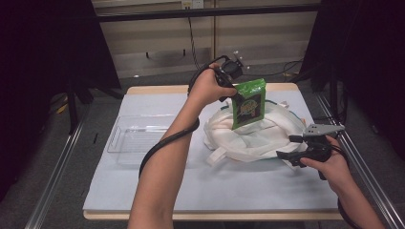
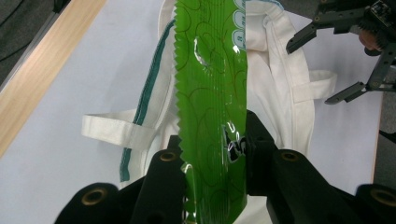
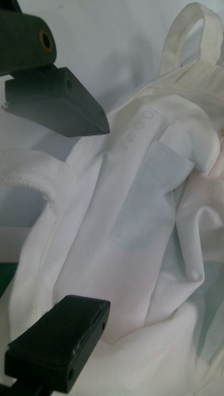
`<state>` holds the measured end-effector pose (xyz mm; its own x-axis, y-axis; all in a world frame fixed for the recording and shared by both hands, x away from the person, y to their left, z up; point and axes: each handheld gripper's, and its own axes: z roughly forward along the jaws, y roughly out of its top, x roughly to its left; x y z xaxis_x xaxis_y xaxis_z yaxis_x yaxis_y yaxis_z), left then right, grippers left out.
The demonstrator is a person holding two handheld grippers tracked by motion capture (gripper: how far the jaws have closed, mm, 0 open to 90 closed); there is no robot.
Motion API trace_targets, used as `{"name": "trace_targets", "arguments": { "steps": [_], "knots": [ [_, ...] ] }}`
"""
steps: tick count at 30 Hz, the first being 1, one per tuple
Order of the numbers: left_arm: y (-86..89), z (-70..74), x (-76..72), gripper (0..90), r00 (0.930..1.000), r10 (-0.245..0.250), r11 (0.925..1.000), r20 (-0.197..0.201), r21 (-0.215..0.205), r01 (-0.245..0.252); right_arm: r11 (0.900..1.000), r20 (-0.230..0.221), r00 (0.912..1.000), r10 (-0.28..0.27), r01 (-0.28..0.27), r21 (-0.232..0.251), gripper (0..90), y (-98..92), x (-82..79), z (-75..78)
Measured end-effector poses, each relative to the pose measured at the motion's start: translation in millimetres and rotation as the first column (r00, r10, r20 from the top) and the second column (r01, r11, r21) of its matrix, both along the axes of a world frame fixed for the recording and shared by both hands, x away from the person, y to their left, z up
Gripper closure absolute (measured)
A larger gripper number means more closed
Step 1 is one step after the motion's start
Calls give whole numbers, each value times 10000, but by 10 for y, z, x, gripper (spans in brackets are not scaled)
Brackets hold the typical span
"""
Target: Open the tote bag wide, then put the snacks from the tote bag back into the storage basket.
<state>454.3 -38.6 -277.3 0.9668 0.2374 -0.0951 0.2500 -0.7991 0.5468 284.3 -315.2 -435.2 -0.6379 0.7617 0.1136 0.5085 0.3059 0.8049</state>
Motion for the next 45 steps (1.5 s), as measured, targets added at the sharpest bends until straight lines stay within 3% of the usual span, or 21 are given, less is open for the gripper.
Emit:
{"name": "trace_targets", "arguments": {
  "steps": [8, 20, 25, 34, 45],
  "knots": [
    [46, 95, -7, 741, 9999, -121, 9998, -2, 177, 121, 9999, -58, 10000, 57, -56, 86, 119, 39, -1, 6],
    [247, 159, 6, 740, 9996, -187, 9998, -190, 92, 189, 9998, 56, 9999, 91, -92, 173, 106, 45, 13, 33],
    [339, 167, 2, 739, 9999, -139, 9997, -76, 175, 140, 9998, 51, 9999, 99, -100, 190, 101, 56, 17, 35],
    [453, 186, -6, 739, 9985, -494, 9987, -230, 142, 498, 9994, 58, 9998, 193, -195, 269, 83, 78, 23, 19],
    [608, 199, 9, 739, 9979, -559, 9981, -323, 239, 567, 9992, 38, 9997, 223, -224, 331, 71, 68, 40, 11]
  ]
}}
